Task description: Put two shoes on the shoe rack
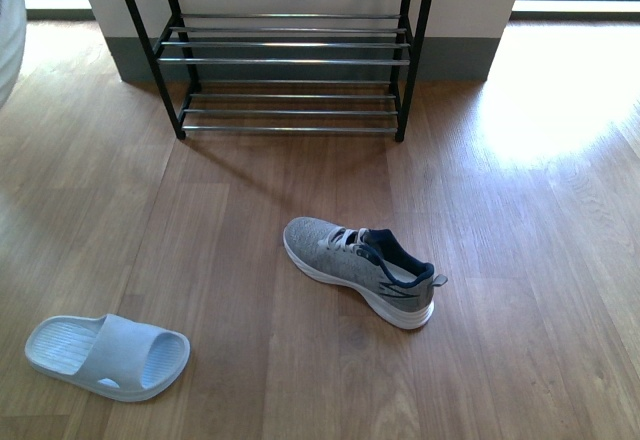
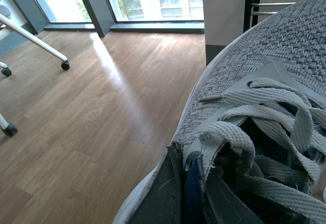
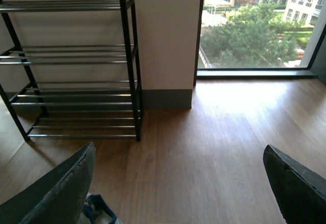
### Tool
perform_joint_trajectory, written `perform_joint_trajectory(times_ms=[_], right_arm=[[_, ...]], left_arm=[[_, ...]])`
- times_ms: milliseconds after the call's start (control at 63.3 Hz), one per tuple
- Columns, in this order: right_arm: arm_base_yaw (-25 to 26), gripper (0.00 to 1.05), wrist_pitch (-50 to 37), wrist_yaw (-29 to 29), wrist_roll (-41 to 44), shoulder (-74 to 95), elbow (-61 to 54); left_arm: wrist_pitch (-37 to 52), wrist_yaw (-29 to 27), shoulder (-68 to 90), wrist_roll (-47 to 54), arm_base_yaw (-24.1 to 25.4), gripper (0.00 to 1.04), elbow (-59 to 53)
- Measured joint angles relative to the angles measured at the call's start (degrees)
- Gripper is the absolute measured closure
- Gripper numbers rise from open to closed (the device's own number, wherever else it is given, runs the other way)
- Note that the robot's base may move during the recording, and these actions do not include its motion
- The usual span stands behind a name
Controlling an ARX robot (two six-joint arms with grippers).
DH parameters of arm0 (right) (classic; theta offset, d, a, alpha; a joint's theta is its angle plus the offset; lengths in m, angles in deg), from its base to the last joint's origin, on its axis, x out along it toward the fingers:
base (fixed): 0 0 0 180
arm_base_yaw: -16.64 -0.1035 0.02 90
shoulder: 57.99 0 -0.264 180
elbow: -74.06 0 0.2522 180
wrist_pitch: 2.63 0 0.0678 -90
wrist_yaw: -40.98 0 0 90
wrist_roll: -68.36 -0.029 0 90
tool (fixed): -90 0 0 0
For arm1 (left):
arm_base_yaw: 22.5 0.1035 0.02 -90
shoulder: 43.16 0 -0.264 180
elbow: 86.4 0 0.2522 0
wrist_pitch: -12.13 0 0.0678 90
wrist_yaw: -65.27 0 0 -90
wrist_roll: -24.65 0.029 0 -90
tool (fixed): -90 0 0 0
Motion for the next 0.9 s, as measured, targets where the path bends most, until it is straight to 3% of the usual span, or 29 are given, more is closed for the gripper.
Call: perform_joint_trajectory(times_ms=[601, 680, 711, 806, 901], right_arm=[[0.0, 0.09, 0.0, -0.2, -0.04, 0.0, 0.0], [2.05, 0.09, 6.73, -9.9, -3.15, 3.3, 1.7], [1.42, 0.09, 6.91, -10.99, -3.34, 5.14, 1.7], [-3.15, 0.09, -0.42, -9.64, -2.84, 13.4, 2.01], [-5.73, 0.09, -15.06, -11.39, 1.03, 30.14, 3.5]], left_arm=[[0.11, -0.63, -0.09, 0.13, 0.07, 1.03, -0.07], [0.11, -0.37, -0.11, 0.15, 0.04, 1.03, -0.07], [0.11, -0.28, -0.11, 0.15, 0.04, 1.03, -0.07], [0.11, 0.02, -0.11, 0.13, 0.0, 1.03, -0.07], [0.11, 0.0, -0.11, 0.13, 0.0, 1.03, -0.07]])
